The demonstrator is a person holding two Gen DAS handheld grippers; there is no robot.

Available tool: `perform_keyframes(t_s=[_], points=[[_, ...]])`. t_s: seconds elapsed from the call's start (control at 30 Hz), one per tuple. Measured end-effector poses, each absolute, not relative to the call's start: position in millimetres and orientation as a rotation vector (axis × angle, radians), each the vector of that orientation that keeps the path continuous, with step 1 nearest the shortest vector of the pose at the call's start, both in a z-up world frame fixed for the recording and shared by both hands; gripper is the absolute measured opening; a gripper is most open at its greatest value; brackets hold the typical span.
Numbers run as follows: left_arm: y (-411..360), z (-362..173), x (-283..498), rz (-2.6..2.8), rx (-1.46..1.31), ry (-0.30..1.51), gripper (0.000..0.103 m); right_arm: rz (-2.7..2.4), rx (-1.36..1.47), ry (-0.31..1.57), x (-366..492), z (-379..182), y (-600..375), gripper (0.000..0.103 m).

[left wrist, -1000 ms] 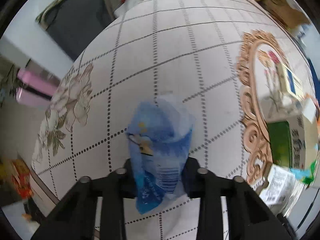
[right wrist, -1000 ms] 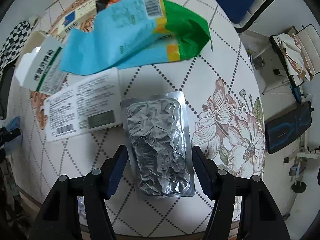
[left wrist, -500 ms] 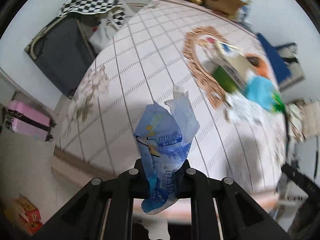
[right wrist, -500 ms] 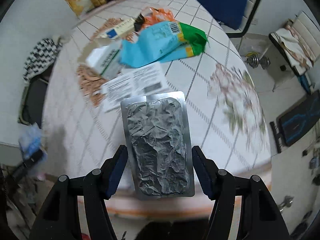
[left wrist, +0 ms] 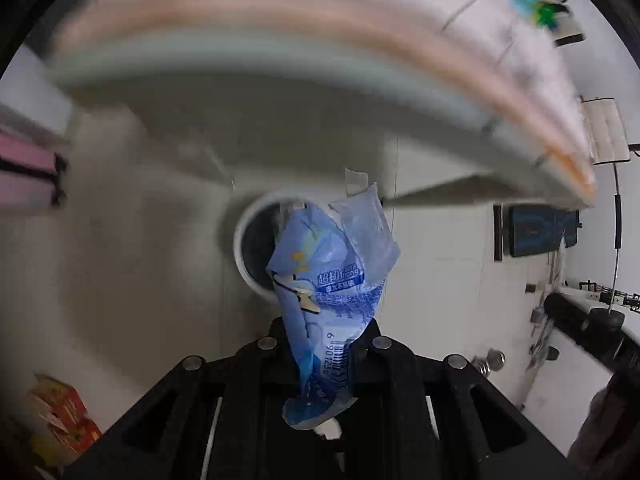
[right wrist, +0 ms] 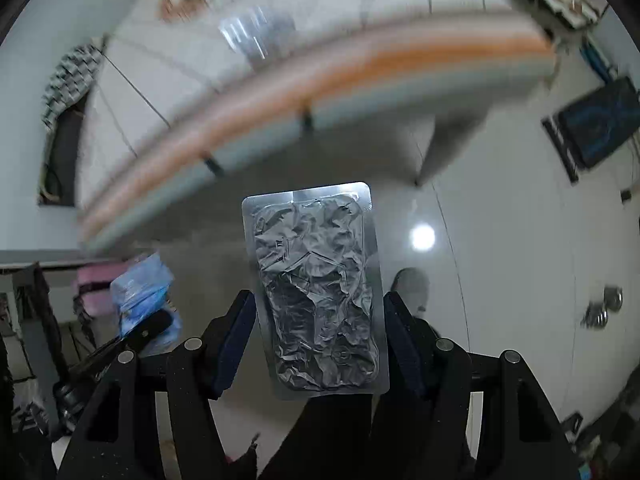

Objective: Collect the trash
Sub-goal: 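Carry both items over the trash bin and open both tools to drop them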

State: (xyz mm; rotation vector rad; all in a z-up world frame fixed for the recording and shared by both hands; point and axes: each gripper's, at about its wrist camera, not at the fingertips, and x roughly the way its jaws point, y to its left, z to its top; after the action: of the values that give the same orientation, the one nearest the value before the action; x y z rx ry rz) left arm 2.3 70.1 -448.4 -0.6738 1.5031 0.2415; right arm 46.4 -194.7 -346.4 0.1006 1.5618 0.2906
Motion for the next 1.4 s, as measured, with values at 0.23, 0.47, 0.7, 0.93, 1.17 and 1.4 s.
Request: perform_keyframes(t_s=[0.23, 0.47, 0.7, 0.93, 1.17, 1.4], points=[[46.7, -640.3, 33.0, 0.241, -0.782, 1.598, 0.011, 0.226, 0.092, 1.676, 31.9, -520.6, -200.0, 0.067], [35.3, -814.7, 57.0, 0.224, -0.874, 1.702, 0.011, 0.226, 0.082, 1.713, 50.2, -680.3, -197.4, 0.067], [40.1, -892.5, 45.7, 0.245, -0.945, 1.776, 0.020, 0.282, 0.073, 1.746, 63.3, -765.7, -183.1, 0.067], [45.0, -867.1, 38.2, 0.217, -0.920, 1.782, 0.023, 0.359, 0.035, 1.765, 51.9, -794.0, -151.8, 0.067], [64.4, -786.4, 1.9, 0.286, -0.901, 1.681, 0.095, 0.469, 0.045, 1.780, 48.3, -786.7, -132.5, 0.094], [63.0, -704.6, -28.3, 0.421, -0.718, 1.666, 0.095, 0.457, -0.094, 1.721, 35.7, -751.4, -130.3, 0.101]])
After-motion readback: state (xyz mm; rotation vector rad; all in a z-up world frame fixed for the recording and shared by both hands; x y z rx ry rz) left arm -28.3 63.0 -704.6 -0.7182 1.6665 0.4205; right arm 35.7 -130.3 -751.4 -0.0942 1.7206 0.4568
